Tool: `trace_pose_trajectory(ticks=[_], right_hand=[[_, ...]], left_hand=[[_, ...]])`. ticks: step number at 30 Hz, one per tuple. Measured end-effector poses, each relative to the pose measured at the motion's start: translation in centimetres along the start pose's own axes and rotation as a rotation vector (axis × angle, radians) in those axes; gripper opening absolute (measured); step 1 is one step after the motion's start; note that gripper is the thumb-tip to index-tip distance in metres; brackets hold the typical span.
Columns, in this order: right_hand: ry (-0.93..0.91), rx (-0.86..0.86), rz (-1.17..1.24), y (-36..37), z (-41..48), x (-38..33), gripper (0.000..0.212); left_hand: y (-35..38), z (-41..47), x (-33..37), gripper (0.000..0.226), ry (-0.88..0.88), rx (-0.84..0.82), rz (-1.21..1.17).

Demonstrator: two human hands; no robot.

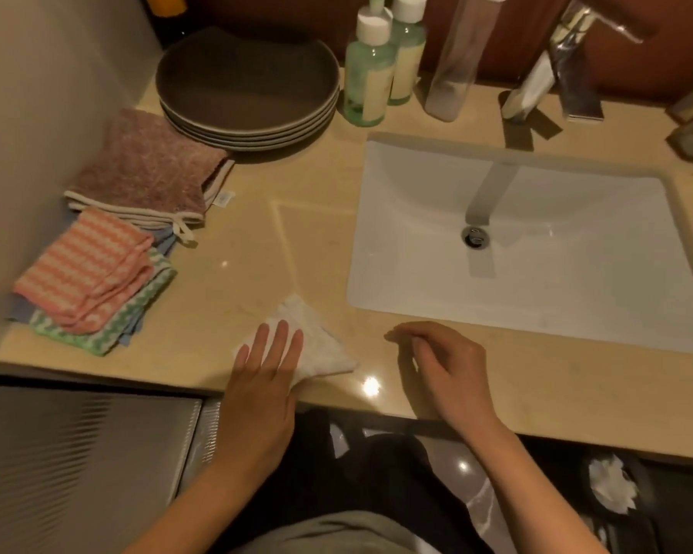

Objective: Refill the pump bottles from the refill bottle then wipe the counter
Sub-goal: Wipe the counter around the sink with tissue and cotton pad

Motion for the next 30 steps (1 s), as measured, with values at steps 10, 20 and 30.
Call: trace_pose_trajectory(ticks=[10, 20, 30], right_hand=[[-0.002, -0.090, 0.024, -7.5, 0.9, 1.7, 0.030], [-0.036, -0.159, -0.139, -14.7, 1.6, 4.3, 0.030], [-0.535, -0.838, -0.467, -4.4, -3.5, 0.6, 0.054]], left_hand=[[1.8, -1.8, 14.1, 0.067, 0.204, 0.011, 0.038], [1.4, 1.0, 12.2, 0.046, -0.156, 0.065, 0.172], [2.9, -1.3, 17.5, 0.068, -0.128, 0.014, -0.024]])
Point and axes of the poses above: each hand's wrist, its own z-axis towards the middle knuckle, its own y-axis out of the palm, x = y × z, the point moved 6 cm from there along z, towards the middle knuckle, and after that the axes turned 5 degrees about z, right-handed, at the moved point
